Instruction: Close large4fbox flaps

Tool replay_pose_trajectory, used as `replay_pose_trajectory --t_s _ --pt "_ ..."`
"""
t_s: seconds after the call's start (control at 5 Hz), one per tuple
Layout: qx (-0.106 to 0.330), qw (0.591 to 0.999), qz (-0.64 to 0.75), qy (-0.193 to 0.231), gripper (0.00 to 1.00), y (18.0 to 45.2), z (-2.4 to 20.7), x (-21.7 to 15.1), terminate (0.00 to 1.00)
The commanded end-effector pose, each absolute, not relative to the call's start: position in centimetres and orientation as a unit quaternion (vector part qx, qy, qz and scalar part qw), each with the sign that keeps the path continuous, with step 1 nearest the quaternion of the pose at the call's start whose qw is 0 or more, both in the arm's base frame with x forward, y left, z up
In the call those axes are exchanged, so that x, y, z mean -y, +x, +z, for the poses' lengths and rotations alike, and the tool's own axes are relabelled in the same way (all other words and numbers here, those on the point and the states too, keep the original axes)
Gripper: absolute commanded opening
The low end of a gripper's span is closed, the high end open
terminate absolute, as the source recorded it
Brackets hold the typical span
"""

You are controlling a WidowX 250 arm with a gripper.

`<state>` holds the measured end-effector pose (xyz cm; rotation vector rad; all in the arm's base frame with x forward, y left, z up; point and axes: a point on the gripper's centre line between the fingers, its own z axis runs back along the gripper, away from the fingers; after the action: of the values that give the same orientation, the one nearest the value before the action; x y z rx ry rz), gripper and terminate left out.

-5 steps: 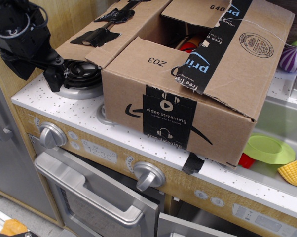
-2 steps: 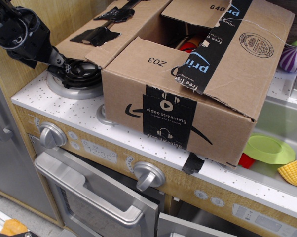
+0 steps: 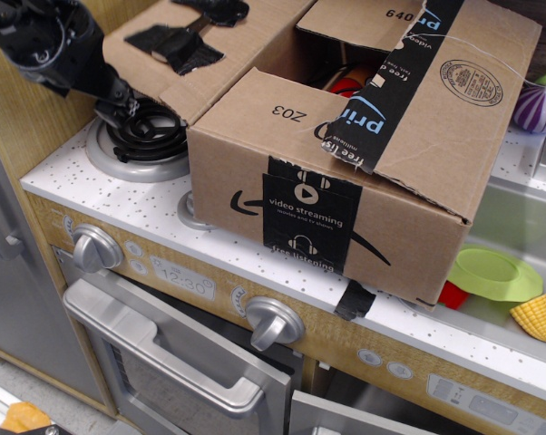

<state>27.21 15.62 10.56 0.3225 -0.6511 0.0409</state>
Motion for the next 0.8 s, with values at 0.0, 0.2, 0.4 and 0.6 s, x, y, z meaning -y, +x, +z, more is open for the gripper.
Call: replay_pose_trajectory --t_s 0.0,0.2,0.4,0.6 --pt "0.364 0.909 0.013 0.202 1.0 27.3 15.2 -13.3 0.0" --pt "0.373 0.904 0.007 0.209 1.0 27.1 16.5 -12.1 0.0" --pt "0.38 0.901 0.0 0.208 1.0 27.2 17.3 -11.5 0.0" --pt "0.396 0.898 -0.013 0.193 1.0 28.0 17.6 -10.3 0.0"
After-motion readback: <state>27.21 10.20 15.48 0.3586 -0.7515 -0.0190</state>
